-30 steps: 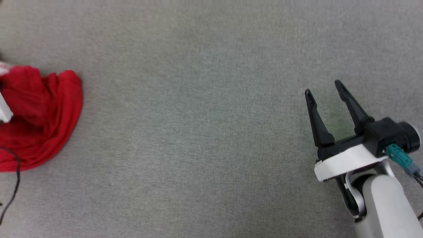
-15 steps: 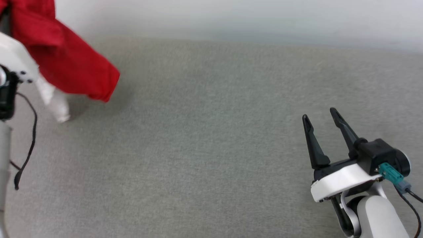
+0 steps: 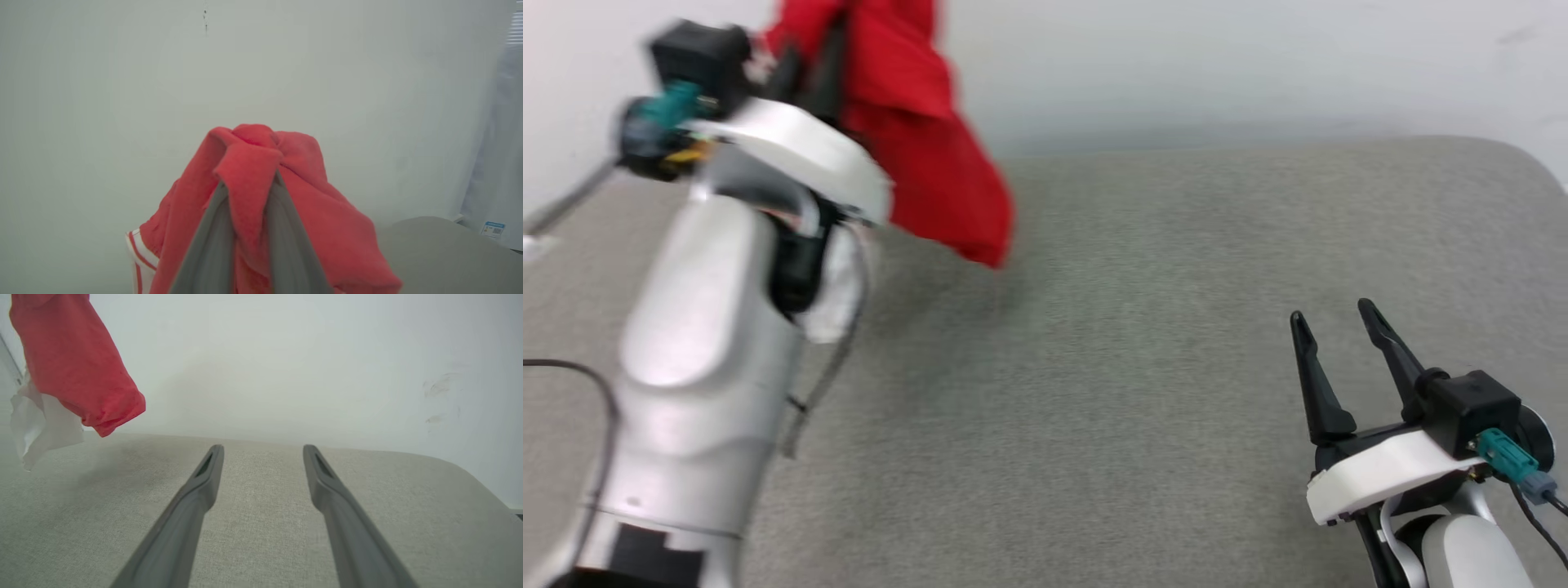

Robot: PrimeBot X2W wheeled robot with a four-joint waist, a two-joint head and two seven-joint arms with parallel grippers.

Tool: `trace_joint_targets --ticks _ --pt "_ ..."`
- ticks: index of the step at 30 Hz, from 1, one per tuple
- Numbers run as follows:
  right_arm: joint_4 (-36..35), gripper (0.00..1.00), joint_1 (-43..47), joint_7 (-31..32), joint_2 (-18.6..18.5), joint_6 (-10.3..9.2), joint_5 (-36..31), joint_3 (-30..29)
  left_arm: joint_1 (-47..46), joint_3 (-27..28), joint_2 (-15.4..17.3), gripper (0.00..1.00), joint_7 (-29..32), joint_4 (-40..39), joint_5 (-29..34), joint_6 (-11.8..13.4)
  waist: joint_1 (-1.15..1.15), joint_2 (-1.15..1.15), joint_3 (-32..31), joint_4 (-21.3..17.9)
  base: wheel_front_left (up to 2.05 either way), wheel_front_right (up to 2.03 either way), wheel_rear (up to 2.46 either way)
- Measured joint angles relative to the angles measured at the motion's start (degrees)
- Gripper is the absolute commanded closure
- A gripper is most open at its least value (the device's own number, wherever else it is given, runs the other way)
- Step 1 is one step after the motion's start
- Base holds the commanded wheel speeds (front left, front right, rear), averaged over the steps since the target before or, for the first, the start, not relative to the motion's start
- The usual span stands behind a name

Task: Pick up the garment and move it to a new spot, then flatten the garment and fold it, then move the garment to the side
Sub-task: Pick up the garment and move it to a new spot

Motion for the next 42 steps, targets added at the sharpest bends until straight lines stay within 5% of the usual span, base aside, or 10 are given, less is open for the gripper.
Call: trace_joint_targets --ticks 11,21,22,24,25,42 --pt "-1.9 0.00 1.0 0.5 0.2 0.00 0.0 -2.2 12.9 -8.4 -9.7 1.00 -2.1 -9.4 -0.8 -0.2 0.00 0.00 1.9 -4.3 0.00 0.00 0.00" --pt "-1.2 0.00 1.0 0.0 0.3 -0.01 0.5 -2.4 33.4 -15.2 -8.3 1.00 2.5 -10.7 -1.3 2.4 0.01 0.00 3.7 -2.6 0.00 0.00 0.00" --pt "-1.1 0.00 0.8 -0.1 0.3 0.00 0.5 -2.4 34.7 -15.8 -8.0 0.90 2.7 -10.5 -1.3 2.4 0.01 0.00 3.8 -2.4 0.00 0.00 0.00" --pt "-0.9 0.00 0.6 -0.1 0.3 0.00 0.5 -2.1 36.8 -16.4 -8.2 0.17 3.7 -10.2 -1.8 2.4 0.01 0.00 3.6 -2.0 0.00 0.00 0.00" --pt "-0.9 0.00 0.5 -0.1 0.3 0.00 0.5 -2.2 37.5 -16.8 -8.1 0.00 3.7 -10.1 -1.8 2.5 0.01 0.00 3.5 -1.8 0.00 0.00 0.00" --pt "-1.9 0.00 3.4 1.6 0.3 0.00 0.0 -3.2 36.5 -10.7 -5.0 0.00 -6.5 -19.4 2.6 9.5 0.01 0.00 -2.1 1.5 0.00 0.00 0.00"
